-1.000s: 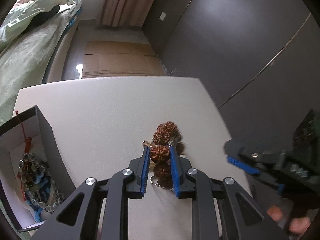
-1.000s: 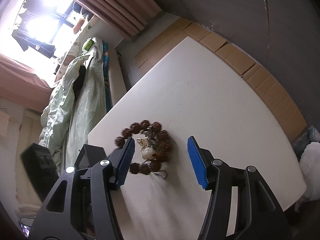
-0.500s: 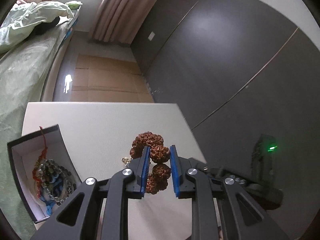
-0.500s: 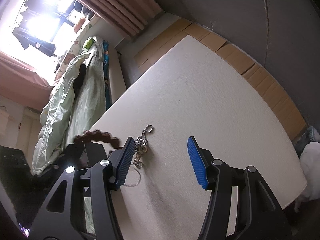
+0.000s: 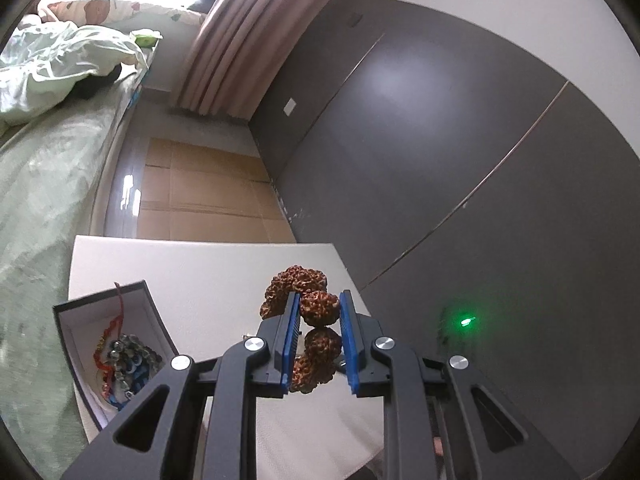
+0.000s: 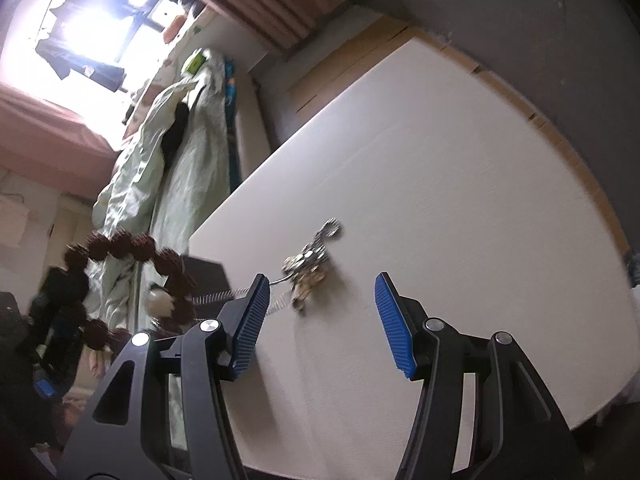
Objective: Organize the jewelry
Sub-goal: 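Close the left tool on the brown bead bracelet and lift it, then carry the brown bracelet into the box with the left tool while the right tool grasps the silver chain pendant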
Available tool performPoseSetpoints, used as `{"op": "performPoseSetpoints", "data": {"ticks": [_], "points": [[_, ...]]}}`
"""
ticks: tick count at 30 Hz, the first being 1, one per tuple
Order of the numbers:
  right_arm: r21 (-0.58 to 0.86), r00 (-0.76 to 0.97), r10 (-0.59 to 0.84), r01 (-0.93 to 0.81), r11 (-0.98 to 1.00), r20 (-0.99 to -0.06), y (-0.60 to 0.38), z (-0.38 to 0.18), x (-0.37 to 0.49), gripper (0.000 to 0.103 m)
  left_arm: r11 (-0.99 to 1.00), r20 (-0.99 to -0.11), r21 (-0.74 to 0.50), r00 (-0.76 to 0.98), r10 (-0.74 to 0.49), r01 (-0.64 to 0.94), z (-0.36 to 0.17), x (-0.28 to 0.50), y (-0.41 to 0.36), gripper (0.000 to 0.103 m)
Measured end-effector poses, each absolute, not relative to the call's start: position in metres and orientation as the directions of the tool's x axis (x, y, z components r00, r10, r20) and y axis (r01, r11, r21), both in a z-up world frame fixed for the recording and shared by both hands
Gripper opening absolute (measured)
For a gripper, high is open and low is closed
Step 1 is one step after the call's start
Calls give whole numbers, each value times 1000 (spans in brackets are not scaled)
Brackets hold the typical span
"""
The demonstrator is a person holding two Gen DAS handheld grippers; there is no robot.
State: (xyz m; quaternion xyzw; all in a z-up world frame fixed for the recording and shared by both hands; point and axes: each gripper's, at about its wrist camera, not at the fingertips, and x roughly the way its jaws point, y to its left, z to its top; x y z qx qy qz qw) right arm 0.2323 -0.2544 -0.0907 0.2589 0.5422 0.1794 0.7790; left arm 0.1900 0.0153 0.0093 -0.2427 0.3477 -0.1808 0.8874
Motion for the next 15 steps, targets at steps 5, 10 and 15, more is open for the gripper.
{"op": "performPoseSetpoints", "data": {"ticks": [5,10,15], "points": [[598,305,572,-11,801,-761,-238,-99,230,56,807,-491,-563,713,-501,180,27,178,19,18],[652,256,628,13,758,-735,-227,-111,234,56,807,-469,-559,730,-497,190,39,166,22,18],[722,238,690,81,687,-683,-223,-125,240,56,805,-444,-557,747,-496,204,50,156,28,18]]}}
